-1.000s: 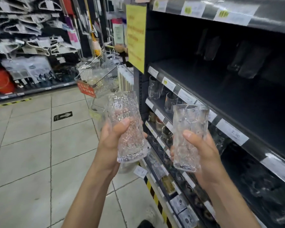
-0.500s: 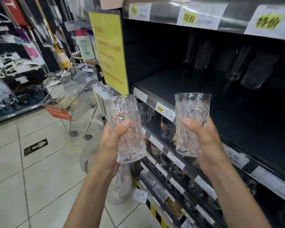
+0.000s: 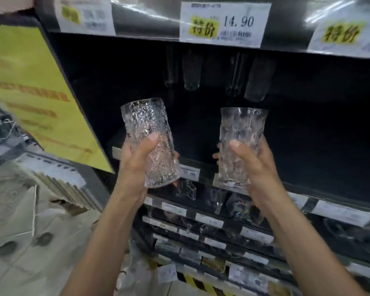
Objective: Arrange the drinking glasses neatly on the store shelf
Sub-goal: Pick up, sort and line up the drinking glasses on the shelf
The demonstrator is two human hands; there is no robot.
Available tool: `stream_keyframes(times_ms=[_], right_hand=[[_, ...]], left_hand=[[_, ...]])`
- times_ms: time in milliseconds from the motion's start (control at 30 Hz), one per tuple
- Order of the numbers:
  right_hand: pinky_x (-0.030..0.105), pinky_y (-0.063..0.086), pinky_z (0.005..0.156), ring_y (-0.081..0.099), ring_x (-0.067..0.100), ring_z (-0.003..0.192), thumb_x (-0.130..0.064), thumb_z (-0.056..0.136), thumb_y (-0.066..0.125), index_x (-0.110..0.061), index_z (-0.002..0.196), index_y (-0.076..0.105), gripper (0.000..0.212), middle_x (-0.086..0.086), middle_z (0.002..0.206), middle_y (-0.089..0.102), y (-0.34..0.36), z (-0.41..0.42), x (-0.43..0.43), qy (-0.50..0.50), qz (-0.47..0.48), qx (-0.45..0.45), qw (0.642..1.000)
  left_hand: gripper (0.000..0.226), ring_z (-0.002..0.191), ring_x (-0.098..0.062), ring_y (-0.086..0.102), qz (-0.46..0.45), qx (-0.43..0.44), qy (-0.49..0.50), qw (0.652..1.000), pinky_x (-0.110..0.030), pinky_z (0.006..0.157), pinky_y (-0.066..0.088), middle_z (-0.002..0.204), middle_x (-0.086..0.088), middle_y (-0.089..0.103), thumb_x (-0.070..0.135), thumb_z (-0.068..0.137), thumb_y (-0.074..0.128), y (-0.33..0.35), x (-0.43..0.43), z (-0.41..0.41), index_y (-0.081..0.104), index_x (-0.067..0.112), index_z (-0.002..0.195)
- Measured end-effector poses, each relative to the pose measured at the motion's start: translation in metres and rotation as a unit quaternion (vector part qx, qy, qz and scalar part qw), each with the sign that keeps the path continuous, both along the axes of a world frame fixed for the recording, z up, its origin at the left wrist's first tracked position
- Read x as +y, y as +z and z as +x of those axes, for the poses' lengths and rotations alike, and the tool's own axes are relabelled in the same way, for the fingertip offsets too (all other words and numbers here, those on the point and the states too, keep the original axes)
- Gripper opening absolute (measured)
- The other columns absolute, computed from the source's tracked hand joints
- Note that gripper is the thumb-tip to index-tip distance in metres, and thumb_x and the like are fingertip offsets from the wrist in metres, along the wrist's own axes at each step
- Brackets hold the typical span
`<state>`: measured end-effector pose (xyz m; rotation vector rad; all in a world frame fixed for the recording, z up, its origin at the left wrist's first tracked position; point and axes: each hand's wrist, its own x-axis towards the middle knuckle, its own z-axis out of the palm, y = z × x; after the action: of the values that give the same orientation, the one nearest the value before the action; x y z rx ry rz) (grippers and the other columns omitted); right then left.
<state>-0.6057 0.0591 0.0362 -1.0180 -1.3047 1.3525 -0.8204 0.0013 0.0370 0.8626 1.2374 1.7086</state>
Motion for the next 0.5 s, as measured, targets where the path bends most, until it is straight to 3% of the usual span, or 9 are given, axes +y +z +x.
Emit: stream_keyframes(times_ms=[100, 233, 367, 500], right_hand=[[0.043, 0.045, 0.105, 0.059, 0.008, 0.122, -0.074, 0.063, 0.071, -0.044, 0.132, 0.051, 0.079, -0.015, 0.131, 0.063, 0.005, -0.01, 0.004, -0.043, 0.022, -0.035, 0.998], [0.034, 0.05, 0.101, 0.064, 0.002, 0.11, -0.054, 0.078, 0.071, -0.04, 0.123, 0.055, 0.049, -0.015, 0.119, 0.068, 0.007, -0.023, 0.02, -0.087, 0.035, -0.061, 0.994], [0.028, 0.054, 0.093, 0.067, -0.001, 0.101, -0.038, 0.08, 0.08, -0.031, 0.125, 0.054, 0.052, -0.014, 0.112, 0.07, 0.003, -0.034, 0.043, -0.113, 0.058, -0.116, 0.985], [0.027, 0.054, 0.095, 0.065, -0.001, 0.103, -0.034, 0.072, 0.087, -0.027, 0.126, 0.053, 0.064, -0.014, 0.112, 0.068, -0.004, -0.046, 0.066, -0.143, 0.079, -0.174, 0.971]], left_hand=[[0.085, 0.078, -0.031, 0.07, 0.011, 0.046, -0.06, 0.997, -0.046, 0.074, 0.057, 0.101, -0.016, 0.068, 0.044, 0.071, 0.071, 0.005, 0.03, -0.016, 0.044, -0.003, 0.136], [0.083, 0.106, -0.042, 0.066, 0.0, 0.08, -0.111, 0.991, -0.063, 0.091, 0.052, 0.12, -0.017, 0.066, 0.054, 0.068, 0.078, 0.009, 0.069, -0.035, 0.048, 0.014, 0.134], [0.076, 0.108, -0.04, 0.066, 0.01, 0.13, -0.135, 0.982, -0.065, 0.096, 0.049, 0.117, -0.014, 0.069, 0.047, 0.067, 0.078, 0.01, 0.101, -0.05, 0.052, 0.016, 0.132], [0.085, 0.111, -0.043, 0.064, 0.013, 0.155, -0.134, 0.979, -0.065, 0.095, 0.049, 0.123, -0.021, 0.064, 0.041, 0.065, 0.081, 0.007, 0.121, -0.063, 0.047, 0.009, 0.136]])
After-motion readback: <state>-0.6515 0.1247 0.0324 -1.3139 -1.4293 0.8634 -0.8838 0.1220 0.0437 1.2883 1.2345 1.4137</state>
